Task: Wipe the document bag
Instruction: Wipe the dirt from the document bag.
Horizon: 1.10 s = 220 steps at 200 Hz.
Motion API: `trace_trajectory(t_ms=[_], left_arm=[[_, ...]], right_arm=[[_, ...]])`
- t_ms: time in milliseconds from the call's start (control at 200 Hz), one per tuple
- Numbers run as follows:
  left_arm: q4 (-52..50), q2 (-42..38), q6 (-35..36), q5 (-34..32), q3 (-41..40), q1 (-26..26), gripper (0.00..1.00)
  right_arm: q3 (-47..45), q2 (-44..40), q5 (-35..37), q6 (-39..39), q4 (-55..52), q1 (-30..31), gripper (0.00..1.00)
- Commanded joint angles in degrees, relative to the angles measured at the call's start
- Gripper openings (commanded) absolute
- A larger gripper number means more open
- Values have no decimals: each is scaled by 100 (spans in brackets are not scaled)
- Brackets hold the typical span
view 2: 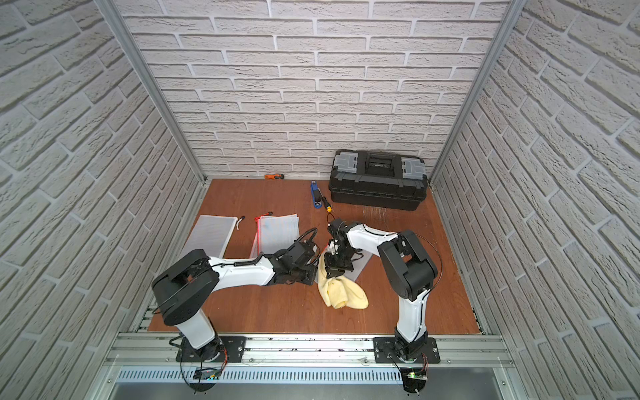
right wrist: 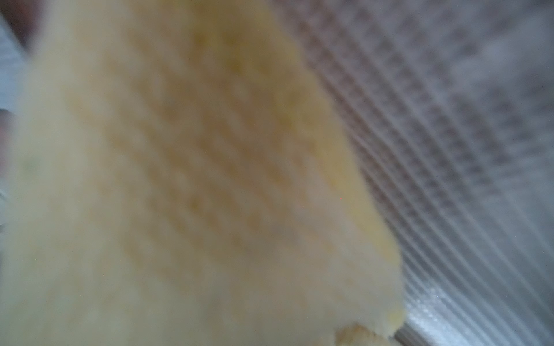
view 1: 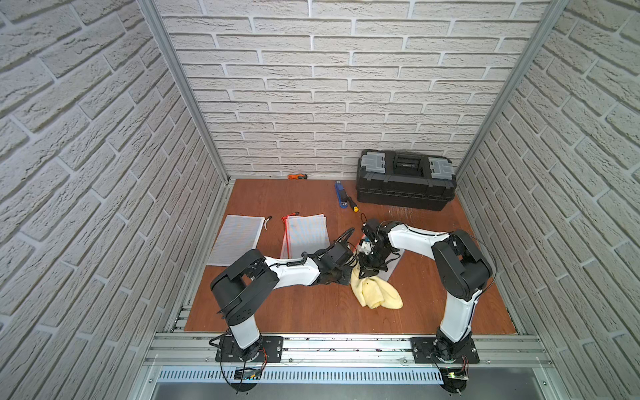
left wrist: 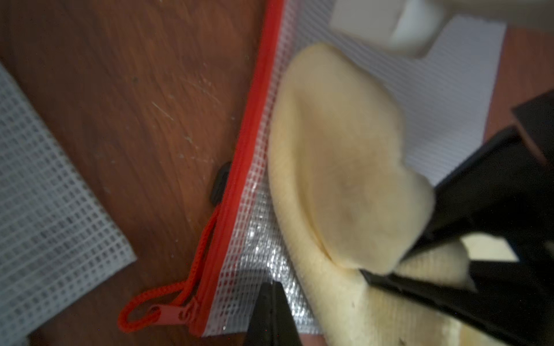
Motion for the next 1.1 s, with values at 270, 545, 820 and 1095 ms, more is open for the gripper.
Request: trace_trajectory(t_ms=[270, 545, 820, 1095], left_arm=[[-336, 129, -36, -46, -61, -57, 0], [-338, 94, -46, -25, -115, -61, 0], [-420, 263, -11, 22, 55, -74, 0], [-445, 196, -19, -14, 10, -82, 0]], right_arm=[[-295, 88, -65, -382, 140, -1755, 2], [171, 40, 290, -912, -493, -2755, 2], [465, 36, -71, -414, -211, -1425, 2], [571, 594, -466, 364, 577, -498, 2]])
